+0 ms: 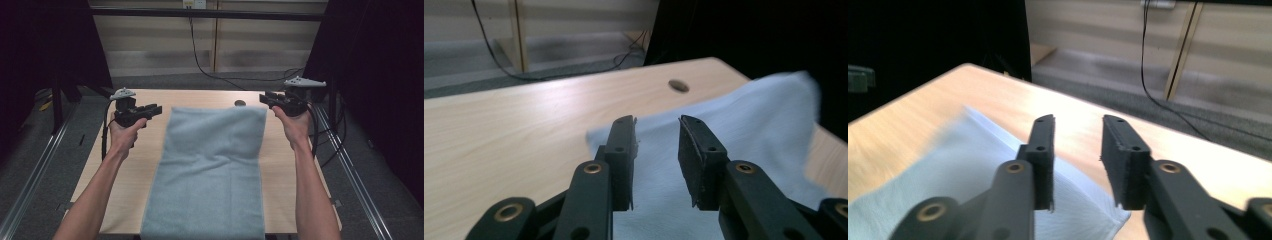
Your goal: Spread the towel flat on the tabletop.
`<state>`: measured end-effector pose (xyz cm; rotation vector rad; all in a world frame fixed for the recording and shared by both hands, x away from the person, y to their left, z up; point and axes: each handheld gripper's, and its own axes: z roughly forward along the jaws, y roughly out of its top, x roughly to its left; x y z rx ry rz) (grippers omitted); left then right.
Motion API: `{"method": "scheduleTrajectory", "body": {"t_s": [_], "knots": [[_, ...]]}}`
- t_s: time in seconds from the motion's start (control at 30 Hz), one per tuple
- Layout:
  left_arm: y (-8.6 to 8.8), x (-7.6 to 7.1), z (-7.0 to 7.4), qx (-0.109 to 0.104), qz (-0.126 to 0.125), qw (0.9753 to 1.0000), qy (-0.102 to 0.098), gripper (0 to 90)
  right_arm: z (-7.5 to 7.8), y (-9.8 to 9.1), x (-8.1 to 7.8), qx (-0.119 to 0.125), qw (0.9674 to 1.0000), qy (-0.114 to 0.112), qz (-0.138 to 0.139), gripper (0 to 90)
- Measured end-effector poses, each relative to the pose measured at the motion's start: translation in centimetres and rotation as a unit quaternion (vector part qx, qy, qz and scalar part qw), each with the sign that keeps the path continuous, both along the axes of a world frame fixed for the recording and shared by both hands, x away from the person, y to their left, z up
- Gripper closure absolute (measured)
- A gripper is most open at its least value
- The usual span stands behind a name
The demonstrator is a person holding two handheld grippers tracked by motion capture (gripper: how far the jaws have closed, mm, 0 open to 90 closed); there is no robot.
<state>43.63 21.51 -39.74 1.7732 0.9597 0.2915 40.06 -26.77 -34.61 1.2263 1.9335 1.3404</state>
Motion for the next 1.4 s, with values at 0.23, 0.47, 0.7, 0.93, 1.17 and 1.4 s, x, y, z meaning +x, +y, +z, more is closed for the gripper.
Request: {"method": "scheduleTrajectory", "body": {"t_s": [0.23,0.47,0.7,0.93,1.17,1.4], "knots": [[0.1,-0.8,-2.2,0.008,-0.02,0.9996,0.021,67.2,-1.9,0.4,-1.6,-0.014,0.9996,0.017,0.016,63.0],[-1.2,-2.2,-5.9,0.037,-0.048,0.997,0.048,66.0,-5.1,1.0,-3.1,-0.016,0.9969,0.057,0.052,59.7],[-3.0,-3.9,-8.3,0.071,-0.073,0.9932,0.057,64.4,-10.1,2.8,-3.9,-0.014,0.9896,0.108,0.094,57.5],[-2.9,-4.1,-10.4,0.091,-0.069,0.9909,0.072,64.8,-14.7,5.4,-4.9,-0.036,0.9817,0.151,0.11,53.0],[-2.2,-5.5,-11.2,0.106,-0.075,0.9896,0.062,64.0,-16.1,6.0,-5.4,-0.061,0.9805,0.149,0.113,52.0],[-2.0,-7.3,-11.1,0.107,-0.094,0.9879,0.063,60.3,-16.3,5.6,-7.7,-0.045,0.9793,0.149,0.129,52.1]]}}
